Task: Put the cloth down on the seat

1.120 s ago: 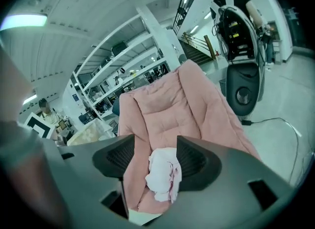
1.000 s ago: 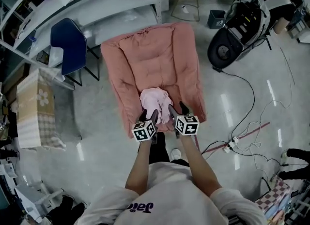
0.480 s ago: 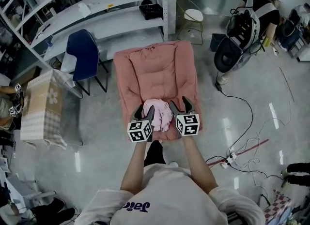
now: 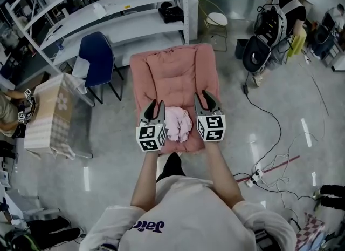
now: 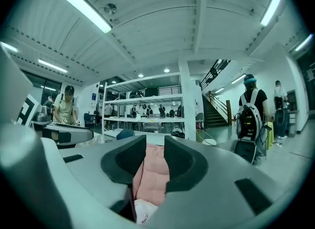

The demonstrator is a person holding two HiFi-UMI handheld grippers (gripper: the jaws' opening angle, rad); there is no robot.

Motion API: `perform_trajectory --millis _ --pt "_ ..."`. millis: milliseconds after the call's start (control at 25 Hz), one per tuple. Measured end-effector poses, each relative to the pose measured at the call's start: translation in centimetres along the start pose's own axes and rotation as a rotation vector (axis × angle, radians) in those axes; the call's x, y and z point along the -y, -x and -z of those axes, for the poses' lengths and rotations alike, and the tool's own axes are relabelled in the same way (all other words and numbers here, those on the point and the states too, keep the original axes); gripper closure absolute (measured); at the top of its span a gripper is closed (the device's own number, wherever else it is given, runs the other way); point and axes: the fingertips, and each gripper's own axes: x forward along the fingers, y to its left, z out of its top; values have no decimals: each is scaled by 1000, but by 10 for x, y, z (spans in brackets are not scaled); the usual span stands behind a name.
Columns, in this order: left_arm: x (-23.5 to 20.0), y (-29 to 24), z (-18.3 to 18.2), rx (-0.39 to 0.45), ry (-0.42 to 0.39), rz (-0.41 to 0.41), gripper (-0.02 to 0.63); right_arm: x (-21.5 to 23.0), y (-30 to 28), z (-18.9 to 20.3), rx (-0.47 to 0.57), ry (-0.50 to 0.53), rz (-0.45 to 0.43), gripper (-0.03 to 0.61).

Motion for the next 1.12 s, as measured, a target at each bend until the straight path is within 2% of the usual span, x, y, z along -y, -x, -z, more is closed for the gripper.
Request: perform_trajectory --millis 200,480,600,840,1120 --pt "5 14 -28 72 -34 -12 563 -12 8 -16 14 10 -26 502" --pt "10 17 -43 98 -36 4 598 -30 12 -31 27 28 -66 532" --pt "13 15 -45 103 -25 13 600 -34 14 -37 40 37 -78 546" --pt "17 19 -48 124 -16 -3 600 -29 22 -39 48 57 -20 555" --pt "19 19 -48 117 -7 5 601 -29 24 -39 40 49 -25 558"
